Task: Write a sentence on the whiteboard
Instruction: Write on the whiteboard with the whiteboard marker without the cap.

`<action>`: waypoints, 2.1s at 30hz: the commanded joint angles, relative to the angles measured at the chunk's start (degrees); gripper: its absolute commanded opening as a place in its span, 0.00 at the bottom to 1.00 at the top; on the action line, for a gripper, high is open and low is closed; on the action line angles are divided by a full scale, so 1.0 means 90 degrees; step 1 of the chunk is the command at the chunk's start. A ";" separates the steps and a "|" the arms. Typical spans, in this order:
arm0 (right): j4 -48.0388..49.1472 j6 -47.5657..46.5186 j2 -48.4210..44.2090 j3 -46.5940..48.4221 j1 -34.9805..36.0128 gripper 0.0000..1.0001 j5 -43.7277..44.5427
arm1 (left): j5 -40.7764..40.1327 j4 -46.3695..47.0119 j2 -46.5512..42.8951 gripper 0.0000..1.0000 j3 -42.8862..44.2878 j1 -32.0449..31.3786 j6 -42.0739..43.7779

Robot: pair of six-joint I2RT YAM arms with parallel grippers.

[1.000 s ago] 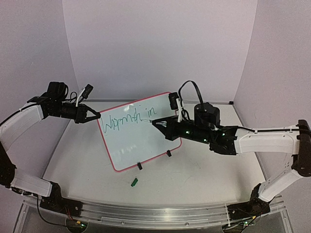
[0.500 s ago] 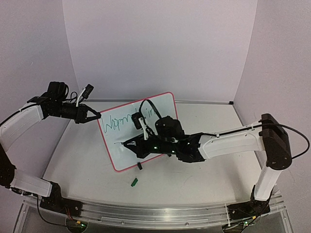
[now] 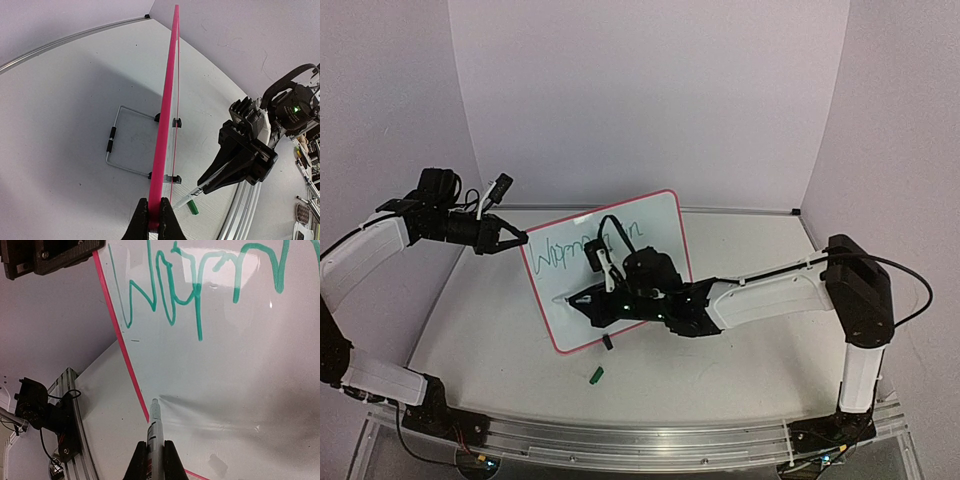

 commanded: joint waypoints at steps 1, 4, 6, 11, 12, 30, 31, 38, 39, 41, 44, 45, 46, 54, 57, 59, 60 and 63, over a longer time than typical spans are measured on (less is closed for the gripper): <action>0.0342 0.0113 0.0088 0.0277 0.0004 0.00 0.0418 | -0.0115 -0.0187 0.0054 0.00 -0.0027 -0.0204 0.0134; 0.0341 0.0101 0.0099 0.0299 0.0007 0.00 0.0584 | -0.0114 -0.0187 0.0056 0.00 -0.0015 -0.0214 0.0133; 0.0342 0.0085 0.0133 0.0332 0.0006 0.00 0.0625 | -0.0115 -0.0190 0.0051 0.00 -0.0016 -0.0218 0.0131; 0.0313 0.0035 0.0240 0.0473 0.0008 0.00 0.0582 | -0.0116 -0.0187 0.0046 0.00 -0.0014 -0.0223 0.0132; 0.0301 0.0020 0.0265 0.0506 0.0009 0.00 0.0561 | -0.0114 -0.0185 0.0049 0.00 -0.0015 -0.0226 0.0130; 0.0053 0.0123 0.0230 -0.0141 0.0009 0.00 0.0254 | -0.0137 -0.0194 0.0074 0.00 -0.0015 -0.0254 0.0138; 0.0051 0.0153 0.0226 -0.0189 0.0008 0.00 0.0251 | -0.0137 -0.0192 0.0077 0.00 -0.0018 -0.0251 0.0137; 0.0056 0.0278 0.0308 -0.0383 0.0027 0.00 0.0067 | -0.0147 -0.0196 0.0105 0.00 -0.0018 -0.0263 0.0141; 0.0051 0.0284 0.0341 -0.0366 0.0036 0.00 0.0020 | -0.0147 -0.0192 0.0112 0.00 -0.0017 -0.0263 0.0140; 0.0046 0.0287 0.0413 -0.0289 0.0065 0.00 -0.0039 | -0.0151 -0.0193 0.0113 0.00 -0.0018 -0.0263 0.0140; 0.0053 0.0281 0.0495 -0.0157 0.0086 0.00 -0.0090 | -0.0158 -0.0197 0.0129 0.00 -0.0017 -0.0273 0.0139; 0.0055 0.0272 0.0517 -0.0103 0.0093 0.00 -0.0100 | -0.0162 -0.0196 0.0134 0.00 -0.0017 -0.0271 0.0137; 0.0059 0.0258 0.0535 -0.0040 0.0099 0.00 -0.0109 | -0.0166 -0.0194 0.0137 0.00 -0.0016 -0.0269 0.0137; 0.0408 0.0272 0.0180 -0.0048 0.0102 0.00 -0.0151 | -0.0165 -0.0201 0.0133 0.00 -0.0017 -0.0278 0.0138; 0.0674 0.0323 -0.0053 -0.0267 0.0102 0.00 -0.0148 | -0.0166 -0.0197 0.0124 0.00 -0.0011 -0.0283 0.0142; 0.0677 0.0322 -0.0092 -0.0274 0.0100 0.00 -0.0138 | -0.0163 -0.0197 0.0115 0.00 -0.0015 -0.0280 0.0137; 0.0679 0.0327 -0.0080 -0.0265 0.0100 0.00 -0.0133 | -0.0166 -0.0197 0.0115 0.00 -0.0010 -0.0277 0.0136; 0.0686 0.0341 0.0022 -0.0210 0.0100 0.00 -0.0131 | -0.0162 -0.0198 0.0115 0.00 -0.0016 -0.0290 0.0137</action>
